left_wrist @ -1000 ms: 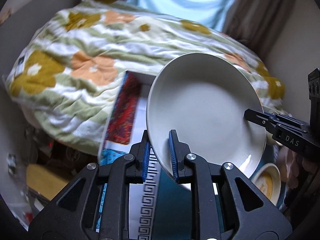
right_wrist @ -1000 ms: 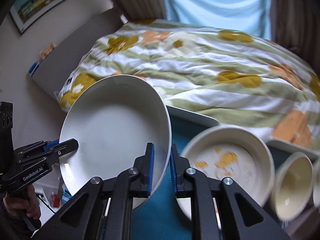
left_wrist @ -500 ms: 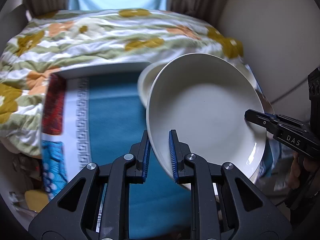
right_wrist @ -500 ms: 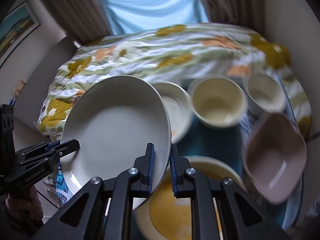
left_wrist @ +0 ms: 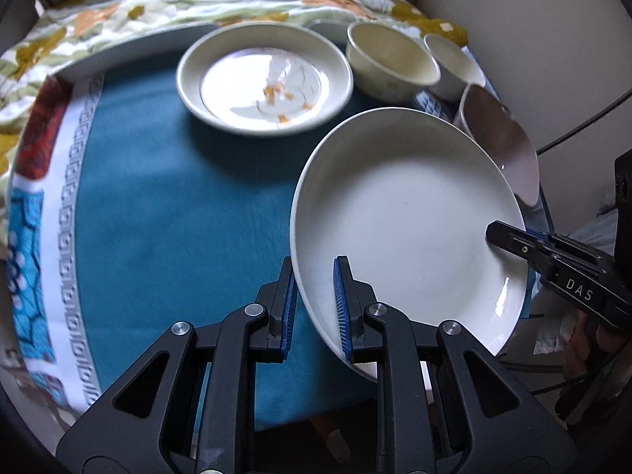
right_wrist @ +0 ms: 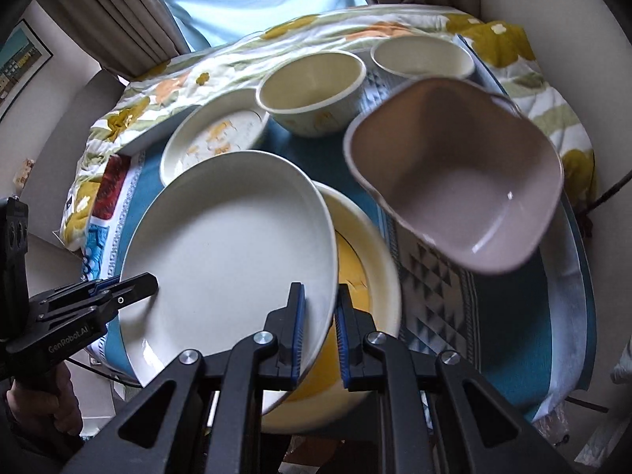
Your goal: Organize plates and bowls
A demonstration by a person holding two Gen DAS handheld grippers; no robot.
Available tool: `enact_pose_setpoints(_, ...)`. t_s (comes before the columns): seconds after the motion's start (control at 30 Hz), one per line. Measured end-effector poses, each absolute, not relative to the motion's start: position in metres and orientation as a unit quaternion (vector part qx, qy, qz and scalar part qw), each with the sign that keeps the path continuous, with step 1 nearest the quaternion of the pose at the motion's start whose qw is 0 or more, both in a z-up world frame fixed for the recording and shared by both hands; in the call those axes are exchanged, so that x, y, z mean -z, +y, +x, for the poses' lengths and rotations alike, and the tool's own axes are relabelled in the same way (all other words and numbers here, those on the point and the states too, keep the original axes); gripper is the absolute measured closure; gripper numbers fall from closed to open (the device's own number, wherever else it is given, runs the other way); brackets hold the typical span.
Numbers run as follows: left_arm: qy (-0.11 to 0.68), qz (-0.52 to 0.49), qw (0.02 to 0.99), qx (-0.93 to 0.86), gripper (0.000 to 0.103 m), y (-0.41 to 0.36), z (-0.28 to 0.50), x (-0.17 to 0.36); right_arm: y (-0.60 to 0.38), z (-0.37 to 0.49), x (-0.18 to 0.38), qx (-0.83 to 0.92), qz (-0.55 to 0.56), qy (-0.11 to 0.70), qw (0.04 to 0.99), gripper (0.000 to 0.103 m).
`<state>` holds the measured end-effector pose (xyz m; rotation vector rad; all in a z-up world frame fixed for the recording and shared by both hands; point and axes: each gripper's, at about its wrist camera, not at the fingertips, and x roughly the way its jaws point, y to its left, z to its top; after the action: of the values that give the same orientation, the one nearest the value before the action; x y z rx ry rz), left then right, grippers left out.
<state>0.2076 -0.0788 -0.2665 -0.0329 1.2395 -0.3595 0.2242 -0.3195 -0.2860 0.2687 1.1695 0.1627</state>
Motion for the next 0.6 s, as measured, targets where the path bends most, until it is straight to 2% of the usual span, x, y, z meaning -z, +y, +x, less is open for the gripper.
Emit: enact_pose_setpoints(0.6, 0.585, 0.022, 0.794, 0.163, 0.086, -0.115, 0.205, 0.299, -0.346, 0.212, 0.298, -0.072, 0.107, 0.534, 0.836, 0.089)
